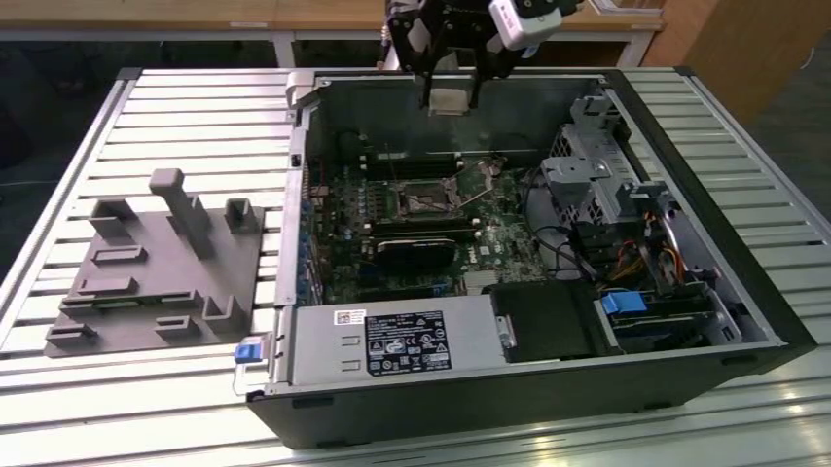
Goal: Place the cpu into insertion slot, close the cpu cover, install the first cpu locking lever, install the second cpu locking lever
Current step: 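Place the cpu into insertion slot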
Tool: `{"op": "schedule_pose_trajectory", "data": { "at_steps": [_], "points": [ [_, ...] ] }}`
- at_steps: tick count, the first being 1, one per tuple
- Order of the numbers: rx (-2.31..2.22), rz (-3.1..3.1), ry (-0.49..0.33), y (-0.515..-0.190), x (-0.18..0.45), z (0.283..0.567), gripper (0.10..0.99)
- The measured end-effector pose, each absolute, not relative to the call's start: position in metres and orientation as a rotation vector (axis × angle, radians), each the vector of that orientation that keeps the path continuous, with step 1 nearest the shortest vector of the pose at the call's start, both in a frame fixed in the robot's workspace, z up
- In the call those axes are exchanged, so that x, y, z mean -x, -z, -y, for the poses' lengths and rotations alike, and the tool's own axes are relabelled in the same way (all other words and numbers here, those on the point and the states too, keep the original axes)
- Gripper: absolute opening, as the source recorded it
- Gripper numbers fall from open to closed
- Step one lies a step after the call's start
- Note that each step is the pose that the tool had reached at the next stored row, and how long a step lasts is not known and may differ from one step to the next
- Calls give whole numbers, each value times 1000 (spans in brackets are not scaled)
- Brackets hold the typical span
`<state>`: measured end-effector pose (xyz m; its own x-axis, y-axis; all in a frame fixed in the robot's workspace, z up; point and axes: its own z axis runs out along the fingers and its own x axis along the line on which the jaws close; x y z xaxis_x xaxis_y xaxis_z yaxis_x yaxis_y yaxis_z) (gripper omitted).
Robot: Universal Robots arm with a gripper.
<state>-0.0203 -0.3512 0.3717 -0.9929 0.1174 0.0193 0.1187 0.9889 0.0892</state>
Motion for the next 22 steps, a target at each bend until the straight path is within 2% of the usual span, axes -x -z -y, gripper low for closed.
{"op": "schedule_pose_trajectory", "data": {
  "at_steps": [22],
  "points": [
    [642,3071,142,-371,20,351,537]
  ]
}}
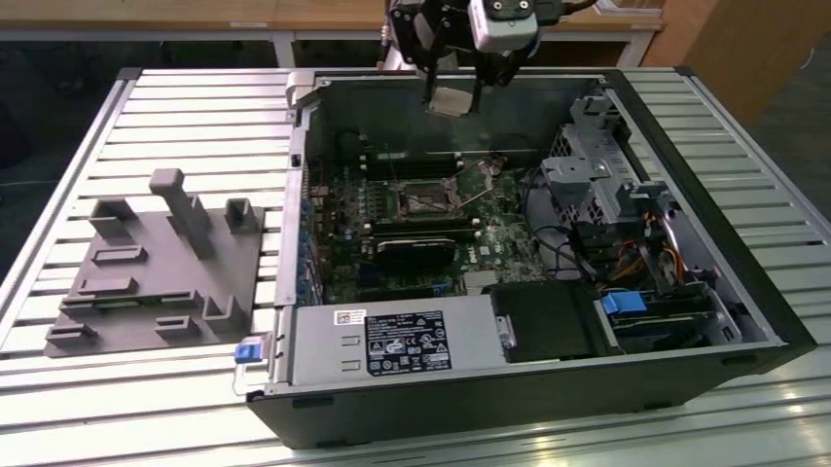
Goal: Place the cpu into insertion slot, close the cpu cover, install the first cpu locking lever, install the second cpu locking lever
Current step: 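Place the cpu into insertion slot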
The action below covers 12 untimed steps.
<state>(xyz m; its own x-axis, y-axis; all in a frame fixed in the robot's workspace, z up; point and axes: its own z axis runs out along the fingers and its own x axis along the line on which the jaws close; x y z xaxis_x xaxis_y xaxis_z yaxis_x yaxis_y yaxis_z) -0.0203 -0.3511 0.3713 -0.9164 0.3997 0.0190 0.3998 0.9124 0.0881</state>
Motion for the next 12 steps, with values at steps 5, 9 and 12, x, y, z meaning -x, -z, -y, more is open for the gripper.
{"op": "schedule_pose_trajectory", "data": {
  "at_steps": [5,9,12],
  "points": [
    [736,3053,141,-371,20,351,537],
    [799,3039,140,-371,20,351,537],
    [846,3028,140,-371,20,351,537]
  ]
}}
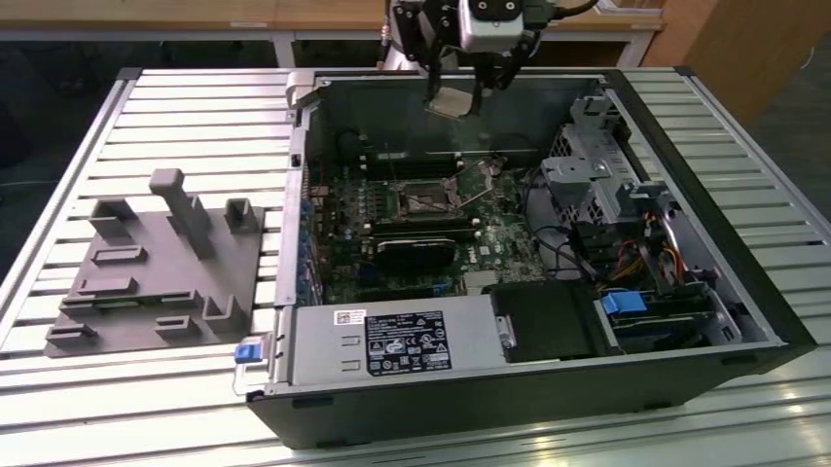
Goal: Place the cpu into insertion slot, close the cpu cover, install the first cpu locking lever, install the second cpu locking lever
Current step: 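Place the cpu into insertion slot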
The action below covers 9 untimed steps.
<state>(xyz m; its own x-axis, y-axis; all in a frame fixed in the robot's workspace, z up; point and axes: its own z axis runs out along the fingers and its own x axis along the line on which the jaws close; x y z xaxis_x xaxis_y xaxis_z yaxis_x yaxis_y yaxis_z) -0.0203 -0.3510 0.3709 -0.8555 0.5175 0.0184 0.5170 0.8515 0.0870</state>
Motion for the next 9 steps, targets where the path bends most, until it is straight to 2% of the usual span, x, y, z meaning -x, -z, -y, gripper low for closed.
{"op": "schedule_pose_trajectory", "data": {
  "at_steps": [9],
  "points": [
    [-969,-2975,-137,-371,20,351,537]
  ]
}}
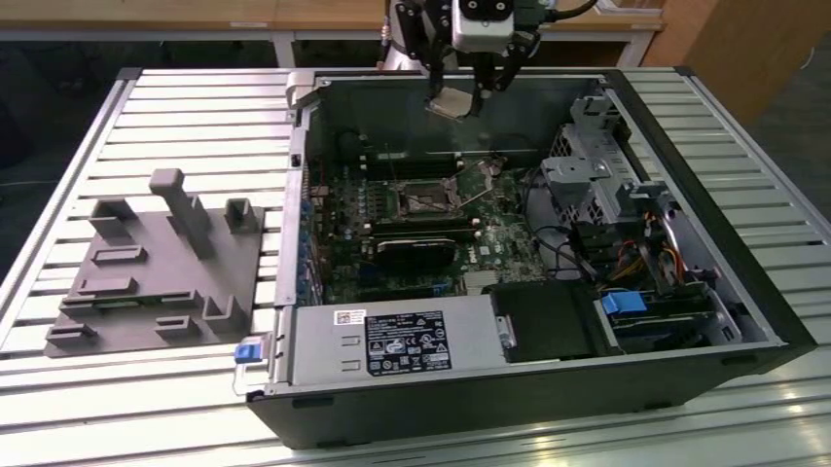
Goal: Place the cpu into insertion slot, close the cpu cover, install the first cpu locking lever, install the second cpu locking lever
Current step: 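Place the cpu into insertion slot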
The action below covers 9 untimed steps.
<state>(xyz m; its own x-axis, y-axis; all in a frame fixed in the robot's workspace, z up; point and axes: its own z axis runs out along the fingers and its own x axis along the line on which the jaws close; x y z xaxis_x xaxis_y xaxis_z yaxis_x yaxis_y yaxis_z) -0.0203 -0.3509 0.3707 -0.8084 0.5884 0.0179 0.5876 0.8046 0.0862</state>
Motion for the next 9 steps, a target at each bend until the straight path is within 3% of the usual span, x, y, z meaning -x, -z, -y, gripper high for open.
{"op": "schedule_pose_trajectory", "data": {
  "at_steps": [9],
  "points": [
    [-1088,-2930,-135,-370,20,351,537]
  ]
}}
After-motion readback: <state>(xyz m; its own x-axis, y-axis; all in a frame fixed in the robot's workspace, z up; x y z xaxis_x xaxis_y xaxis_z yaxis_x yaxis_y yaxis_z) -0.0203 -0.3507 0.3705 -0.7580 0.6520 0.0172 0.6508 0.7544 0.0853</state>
